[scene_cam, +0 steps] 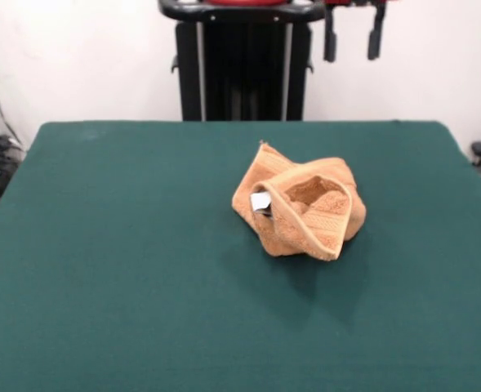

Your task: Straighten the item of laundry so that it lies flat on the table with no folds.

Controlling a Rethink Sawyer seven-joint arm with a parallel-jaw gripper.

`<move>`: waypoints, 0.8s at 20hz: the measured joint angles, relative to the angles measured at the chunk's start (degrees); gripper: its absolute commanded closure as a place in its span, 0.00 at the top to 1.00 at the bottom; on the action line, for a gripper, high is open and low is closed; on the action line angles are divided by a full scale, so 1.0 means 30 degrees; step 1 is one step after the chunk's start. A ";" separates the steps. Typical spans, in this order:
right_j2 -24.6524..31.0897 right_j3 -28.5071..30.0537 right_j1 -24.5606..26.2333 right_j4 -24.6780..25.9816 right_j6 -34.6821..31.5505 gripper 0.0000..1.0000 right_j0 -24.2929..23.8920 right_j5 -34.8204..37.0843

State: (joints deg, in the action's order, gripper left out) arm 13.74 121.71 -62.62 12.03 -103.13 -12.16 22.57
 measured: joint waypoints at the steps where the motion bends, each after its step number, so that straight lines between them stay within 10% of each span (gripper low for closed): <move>1: -0.0003 -0.0293 0.0214 0.0055 0.0000 1.00 0.0104 0.0161; 16: -0.0017 -0.4309 0.3232 0.0099 0.0000 1.00 0.0841 0.2092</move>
State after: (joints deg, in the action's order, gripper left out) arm 13.69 108.78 -52.92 12.33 -103.13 -9.64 28.85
